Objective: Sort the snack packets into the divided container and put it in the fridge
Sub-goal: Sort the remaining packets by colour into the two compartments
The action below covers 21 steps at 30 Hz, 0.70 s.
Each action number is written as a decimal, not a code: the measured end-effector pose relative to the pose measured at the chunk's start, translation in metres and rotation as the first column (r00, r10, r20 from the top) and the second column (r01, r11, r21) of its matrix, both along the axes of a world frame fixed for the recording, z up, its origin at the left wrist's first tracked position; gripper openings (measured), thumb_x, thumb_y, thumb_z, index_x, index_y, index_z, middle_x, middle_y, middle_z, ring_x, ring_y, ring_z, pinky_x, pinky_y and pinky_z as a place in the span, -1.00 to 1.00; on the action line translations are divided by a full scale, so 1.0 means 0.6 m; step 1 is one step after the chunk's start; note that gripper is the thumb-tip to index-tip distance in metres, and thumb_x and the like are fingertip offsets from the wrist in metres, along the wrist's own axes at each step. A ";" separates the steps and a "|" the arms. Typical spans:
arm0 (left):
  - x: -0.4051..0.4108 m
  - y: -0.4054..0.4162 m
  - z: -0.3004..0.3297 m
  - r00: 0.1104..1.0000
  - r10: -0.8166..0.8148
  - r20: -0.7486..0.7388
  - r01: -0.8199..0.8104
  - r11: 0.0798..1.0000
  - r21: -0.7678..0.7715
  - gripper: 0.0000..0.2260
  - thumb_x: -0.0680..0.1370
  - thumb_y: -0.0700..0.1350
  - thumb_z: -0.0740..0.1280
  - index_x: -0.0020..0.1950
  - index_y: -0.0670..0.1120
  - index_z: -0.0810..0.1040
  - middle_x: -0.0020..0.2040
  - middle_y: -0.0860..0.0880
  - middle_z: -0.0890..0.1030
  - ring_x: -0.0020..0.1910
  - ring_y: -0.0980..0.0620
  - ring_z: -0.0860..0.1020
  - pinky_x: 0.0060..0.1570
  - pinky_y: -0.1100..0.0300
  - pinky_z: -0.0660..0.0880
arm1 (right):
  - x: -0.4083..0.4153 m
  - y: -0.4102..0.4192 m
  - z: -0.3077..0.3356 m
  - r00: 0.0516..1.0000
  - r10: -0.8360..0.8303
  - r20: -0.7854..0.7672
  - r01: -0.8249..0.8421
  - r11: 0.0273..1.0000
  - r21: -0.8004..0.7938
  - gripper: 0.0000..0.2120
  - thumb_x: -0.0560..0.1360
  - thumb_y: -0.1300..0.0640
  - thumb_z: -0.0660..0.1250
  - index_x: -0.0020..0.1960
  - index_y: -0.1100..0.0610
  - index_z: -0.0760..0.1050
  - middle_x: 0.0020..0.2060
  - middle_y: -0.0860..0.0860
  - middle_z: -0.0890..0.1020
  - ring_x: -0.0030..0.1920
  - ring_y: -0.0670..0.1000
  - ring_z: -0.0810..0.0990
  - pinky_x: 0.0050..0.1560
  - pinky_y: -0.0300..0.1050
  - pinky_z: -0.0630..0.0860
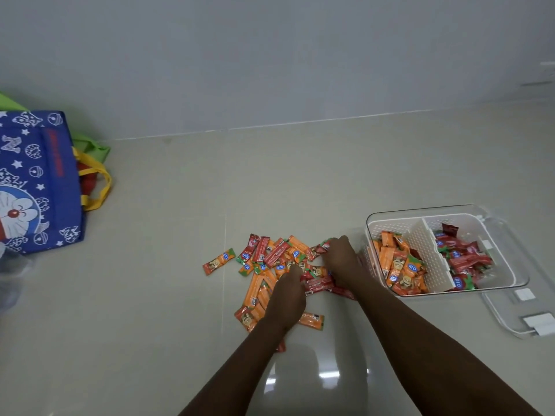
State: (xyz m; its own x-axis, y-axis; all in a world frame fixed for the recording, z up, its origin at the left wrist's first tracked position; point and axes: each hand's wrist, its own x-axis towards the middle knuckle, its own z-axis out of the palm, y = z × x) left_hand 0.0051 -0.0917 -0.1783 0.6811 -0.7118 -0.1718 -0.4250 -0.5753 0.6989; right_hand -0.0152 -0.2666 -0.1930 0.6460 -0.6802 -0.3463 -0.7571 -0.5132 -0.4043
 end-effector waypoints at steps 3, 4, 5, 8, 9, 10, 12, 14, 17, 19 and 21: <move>0.003 -0.016 -0.008 0.998 -0.005 -0.067 0.007 0.999 0.043 -0.82 0.57 -0.20 0.17 0.17 -0.12 0.36 -0.10 -0.09 0.57 -0.18 -0.04 0.55 -0.25 0.01 0.52 | 0.013 0.005 0.044 0.993 -0.073 0.094 0.060 0.988 0.139 -0.78 0.53 0.19 0.22 0.13 0.28 0.40 0.03 0.19 0.54 -0.01 0.17 0.54 -0.07 -0.03 0.43; 0.000 -0.022 -0.012 0.997 -0.038 -0.067 0.042 0.997 0.058 -0.76 0.55 -0.17 0.21 0.21 -0.11 0.34 -0.07 -0.10 0.58 -0.15 -0.07 0.56 -0.20 -0.01 0.54 | 0.014 0.009 0.063 0.985 -0.107 0.136 0.080 0.978 0.191 -0.77 0.53 0.18 0.21 0.13 0.28 0.37 -0.04 0.18 0.54 -0.09 0.14 0.53 -0.16 -0.05 0.41; -0.003 -0.028 -0.017 0.995 -0.088 -0.049 0.091 0.993 0.071 -0.69 0.53 -0.13 0.26 0.25 -0.09 0.34 -0.02 -0.10 0.59 -0.08 -0.09 0.57 -0.12 -0.01 0.55 | 0.013 0.012 0.079 0.973 -0.144 0.180 0.097 0.965 0.244 -0.78 0.53 0.18 0.20 0.13 0.26 0.35 -0.11 0.15 0.53 -0.16 0.11 0.51 -0.23 -0.07 0.38; -0.008 -0.044 -0.031 0.976 -0.208 0.058 0.197 0.967 0.161 -0.59 0.50 -0.04 0.36 0.33 -0.05 0.40 0.19 -0.10 0.59 0.15 -0.14 0.53 0.13 0.00 0.48 | 0.004 0.018 0.125 0.924 -0.229 0.305 0.139 0.947 0.290 -0.85 0.50 0.16 0.26 0.02 0.19 0.38 -0.26 0.01 0.46 -0.27 0.01 0.44 -0.34 -0.12 0.31; -0.008 -0.050 -0.034 0.974 -0.215 0.079 0.198 0.964 0.179 -0.61 0.50 -0.02 0.38 0.30 -0.05 0.46 0.21 -0.09 0.58 0.19 -0.14 0.52 0.16 0.01 0.46 | 0.000 0.015 0.136 0.912 -0.246 0.328 0.155 0.948 0.279 -0.87 0.50 0.13 0.27 -0.02 0.17 0.39 -0.29 -0.02 0.45 -0.28 0.00 0.43 -0.34 -0.13 0.30; -0.005 -0.053 -0.035 0.974 -0.204 0.095 0.184 0.966 0.183 -0.64 0.48 0.00 0.40 0.25 -0.05 0.52 0.20 -0.08 0.59 0.19 -0.13 0.51 0.16 0.02 0.45 | -0.001 0.013 0.142 0.901 -0.258 0.349 0.169 0.949 0.266 -0.87 0.52 0.10 0.27 -0.06 0.17 0.40 -0.30 -0.02 0.46 -0.27 0.00 0.44 -0.33 -0.13 0.30; -0.002 -0.053 -0.036 0.978 -0.172 0.118 0.153 0.976 0.156 -0.70 0.46 0.00 0.44 0.15 -0.07 0.59 0.16 -0.09 0.59 0.18 -0.12 0.51 0.14 0.04 0.46 | -0.010 0.011 0.148 0.906 -0.234 0.352 0.169 0.964 0.206 -0.85 0.58 0.09 0.21 -0.05 0.18 0.43 -0.24 0.05 0.52 -0.20 0.06 0.49 -0.30 -0.14 0.31; 0.000 -0.045 -0.039 0.984 -0.132 0.119 0.122 0.988 0.094 -0.74 0.48 -0.02 0.42 0.12 -0.09 0.60 0.14 -0.10 0.56 0.15 -0.10 0.49 0.11 0.07 0.45 | -0.019 0.010 0.131 0.947 -0.171 0.272 0.151 0.984 0.093 -0.83 0.59 0.17 0.16 0.03 0.25 0.47 -0.08 0.17 0.56 -0.08 0.15 0.54 -0.23 -0.12 0.37; 0.004 -0.018 -0.046 0.995 -0.037 0.097 0.039 0.999 -0.027 -0.87 0.56 -0.12 0.29 0.08 -0.08 0.56 0.04 -0.07 0.59 0.07 -0.06 0.52 0.01 0.10 0.49 | -0.046 0.030 0.097 0.996 -0.081 0.046 0.081 0.997 -0.005 -0.78 0.55 0.26 0.15 0.14 0.27 0.47 0.09 0.18 0.48 -0.07 0.13 0.55 -0.07 -0.13 0.46; 0.008 -0.002 -0.045 0.997 0.044 0.057 -0.043 0.999 -0.025 -0.89 0.60 -0.12 0.24 0.10 -0.07 0.48 -0.01 -0.05 0.61 0.01 -0.04 0.54 -0.09 0.13 0.51 | -0.064 0.055 0.077 0.996 0.002 -0.092 -0.002 1.000 -0.001 -0.74 0.54 0.21 0.15 0.16 0.22 0.51 0.10 0.13 0.52 0.02 0.09 0.55 0.12 -0.10 0.44; 0.012 0.012 -0.041 0.994 0.108 0.023 -0.109 0.994 0.021 -0.81 0.62 -0.03 0.22 0.19 -0.08 0.42 0.01 -0.05 0.61 0.00 -0.02 0.55 -0.15 0.20 0.48 | -0.080 0.074 0.055 0.982 0.023 -0.186 -0.028 0.999 -0.025 -0.71 0.55 0.18 0.14 0.20 0.22 0.50 0.19 0.14 0.53 0.22 0.17 0.48 0.28 0.01 0.36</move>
